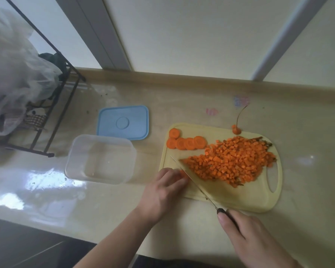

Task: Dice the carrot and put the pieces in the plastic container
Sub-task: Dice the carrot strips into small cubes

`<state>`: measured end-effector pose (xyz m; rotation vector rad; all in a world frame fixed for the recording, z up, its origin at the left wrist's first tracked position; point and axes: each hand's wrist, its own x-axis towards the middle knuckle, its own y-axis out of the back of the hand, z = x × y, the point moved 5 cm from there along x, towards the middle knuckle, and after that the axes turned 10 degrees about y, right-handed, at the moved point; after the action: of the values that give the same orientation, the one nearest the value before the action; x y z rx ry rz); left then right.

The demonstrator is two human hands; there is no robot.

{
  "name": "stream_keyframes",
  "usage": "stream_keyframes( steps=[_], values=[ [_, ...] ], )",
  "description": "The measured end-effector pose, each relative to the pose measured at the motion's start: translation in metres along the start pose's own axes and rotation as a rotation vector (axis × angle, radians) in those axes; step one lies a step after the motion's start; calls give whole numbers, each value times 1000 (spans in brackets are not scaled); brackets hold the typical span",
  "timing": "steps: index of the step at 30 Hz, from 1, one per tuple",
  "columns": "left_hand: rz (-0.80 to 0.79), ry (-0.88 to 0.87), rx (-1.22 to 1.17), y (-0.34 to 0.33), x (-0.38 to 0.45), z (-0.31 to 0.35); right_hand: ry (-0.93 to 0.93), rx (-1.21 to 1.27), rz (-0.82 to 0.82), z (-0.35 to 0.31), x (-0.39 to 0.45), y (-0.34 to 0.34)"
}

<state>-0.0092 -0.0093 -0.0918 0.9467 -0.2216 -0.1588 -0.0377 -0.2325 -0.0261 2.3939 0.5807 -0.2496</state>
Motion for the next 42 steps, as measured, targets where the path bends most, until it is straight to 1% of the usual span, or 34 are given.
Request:
stream_keyframes(
  steps=[5, 11, 19, 23, 28, 32, 42],
  values=[
    [1, -47, 7, 2, 2, 4, 16, -30, -39, 6, 1, -2],
    [40, -96, 15, 3, 5, 14, 51, -54, -40, 13, 1, -2],
    [55, -96, 2, 4, 8, 14, 106, -142, -70, 15, 13, -2],
    [69, -102, 8, 4, 9, 16, 144, -199, -94, 7, 29, -14],
    [48, -102, -1, 4, 4, 13, 103, -94, -79, 11, 39, -7],
    [76, -74, -31, 4, 2, 13, 102, -52, -50, 14, 34, -1],
    [63, -101, -58, 5, 4, 13, 164, -88, -68, 8, 17, -7]
  ],
)
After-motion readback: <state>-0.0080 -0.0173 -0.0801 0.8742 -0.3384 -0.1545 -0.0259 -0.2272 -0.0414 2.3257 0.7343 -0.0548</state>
